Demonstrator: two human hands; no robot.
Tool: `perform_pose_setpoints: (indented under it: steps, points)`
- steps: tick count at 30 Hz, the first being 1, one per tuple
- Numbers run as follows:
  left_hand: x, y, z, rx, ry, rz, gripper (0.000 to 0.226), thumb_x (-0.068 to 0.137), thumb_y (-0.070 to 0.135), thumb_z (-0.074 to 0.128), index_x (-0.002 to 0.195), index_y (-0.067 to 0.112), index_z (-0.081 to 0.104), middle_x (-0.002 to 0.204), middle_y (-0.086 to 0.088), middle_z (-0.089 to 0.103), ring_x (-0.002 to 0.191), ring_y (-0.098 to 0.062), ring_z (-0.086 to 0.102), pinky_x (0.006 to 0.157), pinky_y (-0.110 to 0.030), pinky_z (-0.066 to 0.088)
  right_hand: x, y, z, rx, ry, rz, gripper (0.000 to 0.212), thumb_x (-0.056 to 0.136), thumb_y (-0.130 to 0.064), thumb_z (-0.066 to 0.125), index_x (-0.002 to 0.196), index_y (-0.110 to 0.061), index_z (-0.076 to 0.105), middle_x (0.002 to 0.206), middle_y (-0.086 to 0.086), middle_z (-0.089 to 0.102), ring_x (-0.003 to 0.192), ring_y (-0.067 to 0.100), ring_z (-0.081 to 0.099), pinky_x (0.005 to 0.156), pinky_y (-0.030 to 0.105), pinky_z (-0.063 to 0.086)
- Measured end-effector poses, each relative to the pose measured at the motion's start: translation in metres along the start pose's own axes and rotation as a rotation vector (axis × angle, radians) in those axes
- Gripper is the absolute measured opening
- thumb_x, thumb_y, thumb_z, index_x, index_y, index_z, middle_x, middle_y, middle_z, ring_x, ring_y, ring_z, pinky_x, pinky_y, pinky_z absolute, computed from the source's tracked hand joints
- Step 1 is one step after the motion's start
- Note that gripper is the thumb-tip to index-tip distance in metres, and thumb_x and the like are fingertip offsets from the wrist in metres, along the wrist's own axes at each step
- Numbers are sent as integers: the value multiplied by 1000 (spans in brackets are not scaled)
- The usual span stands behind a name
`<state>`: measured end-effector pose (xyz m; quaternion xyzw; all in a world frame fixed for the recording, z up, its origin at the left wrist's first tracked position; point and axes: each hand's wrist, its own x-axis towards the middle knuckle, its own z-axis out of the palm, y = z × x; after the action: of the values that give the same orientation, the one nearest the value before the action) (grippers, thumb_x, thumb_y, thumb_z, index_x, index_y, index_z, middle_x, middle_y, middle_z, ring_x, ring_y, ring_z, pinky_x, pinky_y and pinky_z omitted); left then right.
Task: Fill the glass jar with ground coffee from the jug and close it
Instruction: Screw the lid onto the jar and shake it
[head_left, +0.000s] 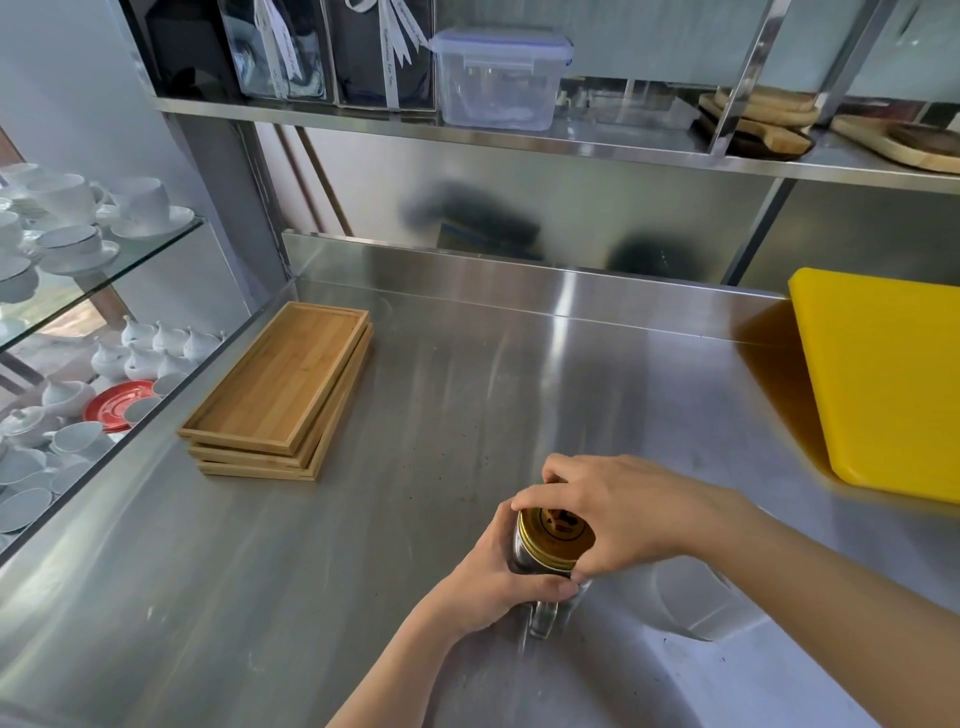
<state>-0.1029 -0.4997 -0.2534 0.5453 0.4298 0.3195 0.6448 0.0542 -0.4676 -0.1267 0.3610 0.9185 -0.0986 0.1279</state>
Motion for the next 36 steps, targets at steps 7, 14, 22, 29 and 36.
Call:
perform_pose_setpoints:
  steps: [7, 14, 22, 29, 36]
  points:
    - [-1, 3, -2, 32, -35, -24, 71, 67, 6, 78, 123, 26, 39, 105, 5, 60, 90, 4, 60, 82, -20, 49, -2, -1, 11, -192, 201, -124, 57, 78, -66, 46, 120, -29, 45, 93, 2, 55, 72, 20, 54, 49, 29, 41]
    - [2, 5, -5, 46, -42, -29, 68, 68, -4, 76, 121, 13, 38, 105, -1, 58, 92, -3, 59, 83, -24, 52, 9, 1, 34, -190, 374, -155, 46, 75, -57, 46, 98, -18, 57, 75, 3, 57, 51, 19, 48, 37, 25, 32]
    - [-1, 4, 3, 87, 44, 6, 69, 61, 14, 81, 116, 11, 40, 104, -8, 58, 92, -14, 57, 83, -43, 51, 14, 0, 47, -140, 485, -98, 49, 76, -57, 45, 101, -17, 58, 75, 4, 59, 47, 20, 51, 37, 24, 36]
    - [-2, -2, 7, 205, 150, -4, 72, 55, 23, 82, 115, 28, 41, 109, -16, 57, 97, -38, 56, 83, -64, 47, 14, -9, 56, -124, 598, 57, 46, 72, -56, 48, 98, -19, 62, 76, 4, 59, 46, 21, 55, 39, 22, 30]
    - [-3, -11, 22, 290, 292, 34, 78, 44, 41, 72, 115, 42, 40, 112, 8, 57, 107, -22, 55, 94, -51, 46, 16, -20, 64, -121, 653, 215, 47, 72, -55, 48, 94, -17, 64, 74, 6, 58, 44, 24, 55, 38, 22, 30]
